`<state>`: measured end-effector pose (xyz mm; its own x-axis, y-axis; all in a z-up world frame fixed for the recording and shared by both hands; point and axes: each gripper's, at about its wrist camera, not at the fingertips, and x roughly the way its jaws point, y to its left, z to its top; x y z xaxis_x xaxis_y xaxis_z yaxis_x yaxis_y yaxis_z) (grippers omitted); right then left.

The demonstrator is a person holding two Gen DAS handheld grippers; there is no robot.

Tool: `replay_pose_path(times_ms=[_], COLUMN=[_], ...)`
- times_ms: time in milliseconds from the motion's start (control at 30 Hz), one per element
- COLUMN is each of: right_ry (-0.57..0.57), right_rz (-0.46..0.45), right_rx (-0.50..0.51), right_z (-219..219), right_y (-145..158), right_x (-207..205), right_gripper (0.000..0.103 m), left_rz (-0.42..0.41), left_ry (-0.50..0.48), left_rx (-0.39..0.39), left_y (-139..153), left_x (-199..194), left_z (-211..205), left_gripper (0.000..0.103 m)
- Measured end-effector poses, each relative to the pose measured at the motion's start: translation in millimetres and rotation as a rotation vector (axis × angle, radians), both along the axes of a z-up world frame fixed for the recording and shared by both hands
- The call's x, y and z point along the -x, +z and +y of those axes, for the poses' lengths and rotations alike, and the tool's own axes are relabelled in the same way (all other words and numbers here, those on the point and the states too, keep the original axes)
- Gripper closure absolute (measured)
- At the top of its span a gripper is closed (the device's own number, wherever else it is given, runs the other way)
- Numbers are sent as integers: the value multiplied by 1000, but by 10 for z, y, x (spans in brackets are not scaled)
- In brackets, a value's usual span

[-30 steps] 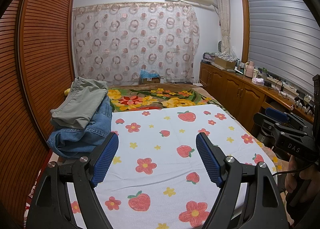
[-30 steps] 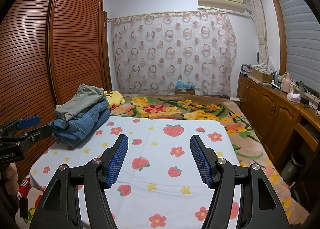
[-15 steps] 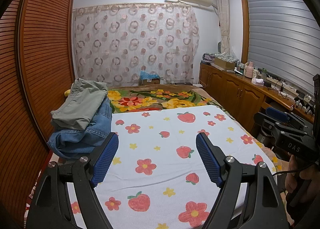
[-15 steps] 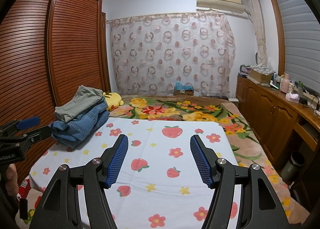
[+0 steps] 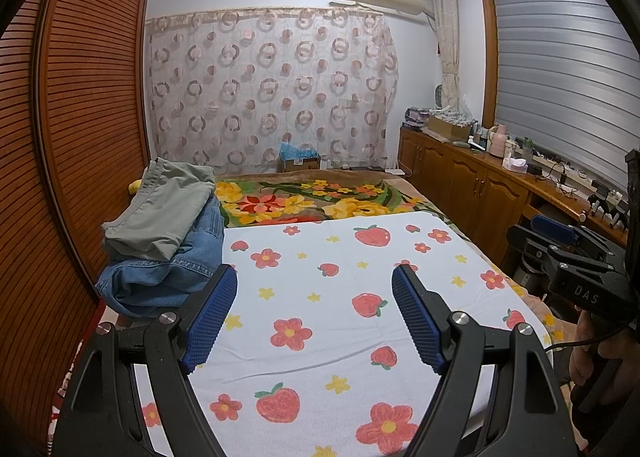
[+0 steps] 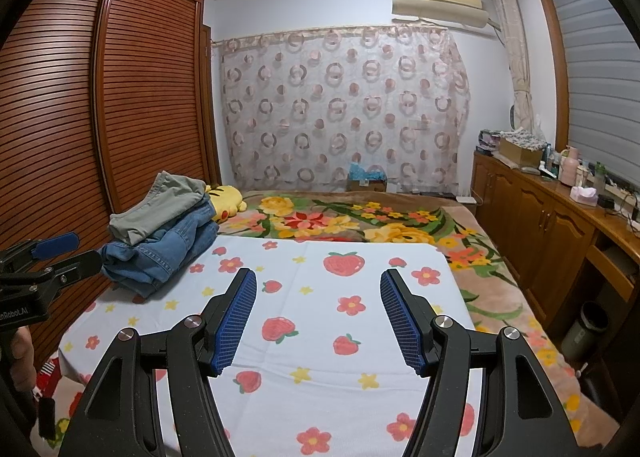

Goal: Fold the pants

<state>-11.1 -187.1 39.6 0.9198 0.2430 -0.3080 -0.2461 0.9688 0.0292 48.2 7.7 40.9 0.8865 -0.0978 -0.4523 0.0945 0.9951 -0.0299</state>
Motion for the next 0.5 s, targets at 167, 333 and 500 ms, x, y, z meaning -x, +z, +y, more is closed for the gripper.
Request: replay_pose_path(times_ms=[167, 333, 500], right_ry=[-1, 0, 0], right_rz=[0, 0, 0], right_rx=[-1, 0, -1], right_z=[2, -1, -3], right_y=[1, -1, 1], right_x=[-5, -3, -4], right_gripper=[36, 36, 36], left_rz=[1, 0, 0], left_ry=[1, 1, 0], left_rx=[1, 0, 1], left_y=[-6, -11, -16], left_x=[0, 0, 0], left_z=[-2, 1, 4], left_gripper=[22, 22, 22])
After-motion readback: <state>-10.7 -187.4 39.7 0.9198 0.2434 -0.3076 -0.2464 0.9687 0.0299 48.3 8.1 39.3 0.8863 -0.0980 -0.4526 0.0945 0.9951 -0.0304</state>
